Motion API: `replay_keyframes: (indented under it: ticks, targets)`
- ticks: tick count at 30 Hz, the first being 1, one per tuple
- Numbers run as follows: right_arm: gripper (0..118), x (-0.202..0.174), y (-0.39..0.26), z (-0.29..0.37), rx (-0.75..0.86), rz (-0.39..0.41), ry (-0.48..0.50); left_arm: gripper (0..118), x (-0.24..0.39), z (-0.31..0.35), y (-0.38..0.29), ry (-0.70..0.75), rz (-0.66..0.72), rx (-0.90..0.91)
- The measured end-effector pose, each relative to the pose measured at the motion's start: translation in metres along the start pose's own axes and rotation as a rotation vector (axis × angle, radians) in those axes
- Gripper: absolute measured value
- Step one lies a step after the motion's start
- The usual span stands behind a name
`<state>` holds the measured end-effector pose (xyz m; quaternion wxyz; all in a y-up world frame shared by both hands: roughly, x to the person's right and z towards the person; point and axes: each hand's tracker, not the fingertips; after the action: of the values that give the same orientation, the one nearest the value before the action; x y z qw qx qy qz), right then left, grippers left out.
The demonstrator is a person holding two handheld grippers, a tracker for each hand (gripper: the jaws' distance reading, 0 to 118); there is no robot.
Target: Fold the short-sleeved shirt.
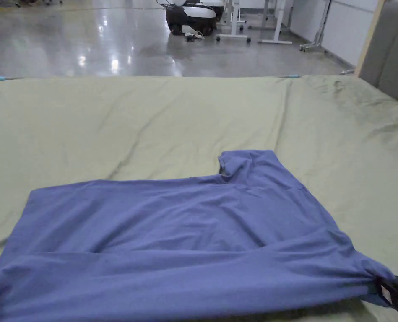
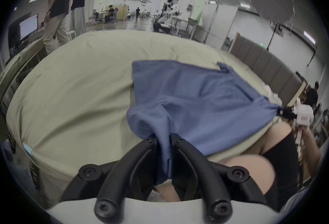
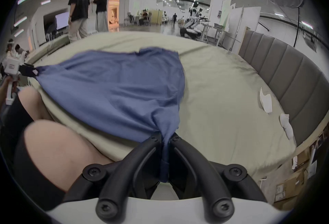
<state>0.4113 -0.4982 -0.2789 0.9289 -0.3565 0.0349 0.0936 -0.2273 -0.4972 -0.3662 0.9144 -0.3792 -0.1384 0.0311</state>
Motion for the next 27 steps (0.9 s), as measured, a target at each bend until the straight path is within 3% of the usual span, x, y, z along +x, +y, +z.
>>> replay_keyframes:
  ticks: [2,3,4,5,6,11,15,16,17,18,19,20,25,26,27]
  targets:
    - [8,-0.003,-0.009,-0.002,0.006,-0.016,-0.016,15,0.006,-0.003,-0.015,0.016,-0.026,-0.013]
    - [13,-0.003,-0.010,-0.001,0.021,-0.028,-0.044,22,0.008,-0.002,-0.022,0.016,-0.027,-0.006]
    - [32,-0.004,-0.012,0.001,0.055,-0.041,-0.066,44,0.008,0.001,-0.026,0.026,-0.026,0.009]
    - [84,-0.003,-0.013,0.006,0.096,-0.051,-0.062,99,0.006,0.006,-0.028,0.054,-0.015,0.030]
    - [117,0.000,-0.015,0.011,0.139,-0.068,-0.072,118,0.003,0.011,-0.030,0.083,-0.002,0.062]
    - [118,0.011,0.012,0.038,0.304,-0.236,-0.129,118,-0.015,0.047,-0.009,0.089,0.162,0.223]
    - [102,0.002,0.056,0.038,0.375,-0.286,-0.092,112,-0.002,0.056,0.032,0.148,0.141,0.324]
    - [65,-0.004,0.066,0.033,0.395,-0.270,-0.097,93,0.002,0.052,0.044,0.132,0.131,0.354]
    - [2,-0.010,0.078,0.024,0.397,-0.259,-0.105,38,0.006,0.044,0.058,0.141,0.110,0.370]
    - [2,-0.016,0.086,0.019,0.406,-0.255,-0.129,0,0.012,0.030,0.077,0.166,0.088,0.361]
    - [2,-0.015,0.096,0.015,0.420,-0.251,-0.068,0,0.014,0.021,0.088,0.197,0.066,0.364]
    - [2,-0.018,0.105,0.009,0.417,-0.244,0.013,0,0.014,0.003,0.103,0.114,0.043,0.346]
    - [2,-0.039,0.129,-0.018,0.398,-0.176,0.056,0,-0.027,-0.111,0.171,0.121,0.023,0.201]
    - [2,-0.042,0.130,-0.022,0.395,-0.159,0.056,3,-0.024,-0.132,0.182,0.125,0.039,0.153]
    - [2,-0.041,0.132,-0.026,0.384,-0.146,0.069,27,-0.031,-0.155,0.190,0.145,0.064,0.109]
